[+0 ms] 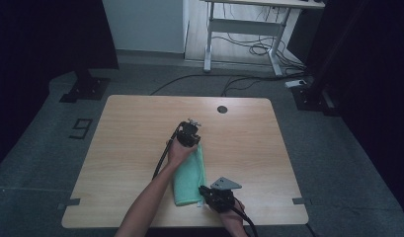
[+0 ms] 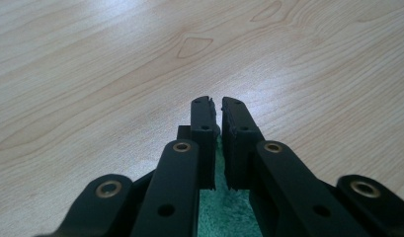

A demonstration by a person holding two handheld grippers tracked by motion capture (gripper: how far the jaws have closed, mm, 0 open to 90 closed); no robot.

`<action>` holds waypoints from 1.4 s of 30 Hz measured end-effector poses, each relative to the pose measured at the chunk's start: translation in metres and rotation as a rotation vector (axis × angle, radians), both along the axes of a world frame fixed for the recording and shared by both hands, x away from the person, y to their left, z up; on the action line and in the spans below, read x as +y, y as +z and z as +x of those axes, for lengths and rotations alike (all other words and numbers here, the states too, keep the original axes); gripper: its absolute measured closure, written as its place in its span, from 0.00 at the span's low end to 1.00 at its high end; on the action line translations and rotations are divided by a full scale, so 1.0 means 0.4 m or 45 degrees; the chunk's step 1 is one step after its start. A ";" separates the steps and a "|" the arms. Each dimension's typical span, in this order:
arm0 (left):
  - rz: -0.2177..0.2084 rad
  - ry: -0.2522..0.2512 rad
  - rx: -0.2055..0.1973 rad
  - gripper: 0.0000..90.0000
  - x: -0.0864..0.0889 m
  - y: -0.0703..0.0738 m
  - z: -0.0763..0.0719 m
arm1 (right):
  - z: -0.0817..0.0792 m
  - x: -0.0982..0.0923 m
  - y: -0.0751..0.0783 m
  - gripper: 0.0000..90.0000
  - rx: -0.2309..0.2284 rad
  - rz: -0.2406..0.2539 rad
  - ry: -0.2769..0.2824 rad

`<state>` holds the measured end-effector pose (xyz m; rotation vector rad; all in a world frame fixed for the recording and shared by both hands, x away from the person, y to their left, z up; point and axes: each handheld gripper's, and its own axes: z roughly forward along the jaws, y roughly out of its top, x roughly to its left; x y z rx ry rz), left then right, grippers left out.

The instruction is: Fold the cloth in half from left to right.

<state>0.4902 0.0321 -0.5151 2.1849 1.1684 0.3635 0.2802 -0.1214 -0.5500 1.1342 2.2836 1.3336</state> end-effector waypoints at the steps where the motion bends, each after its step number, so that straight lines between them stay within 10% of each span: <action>1: 0.001 -0.001 0.001 0.93 0.000 -0.002 0.001 | 0.000 0.000 -0.001 0.93 0.006 0.001 -0.001; 22: 0.012 0.007 -0.011 0.91 0.001 -0.020 0.001 | 0.004 -0.007 -0.004 0.89 0.048 -0.019 0.009; 42: -0.065 0.035 -0.073 0.60 0.073 0.042 -0.038 | 0.007 -0.015 -0.004 0.86 0.085 0.006 0.017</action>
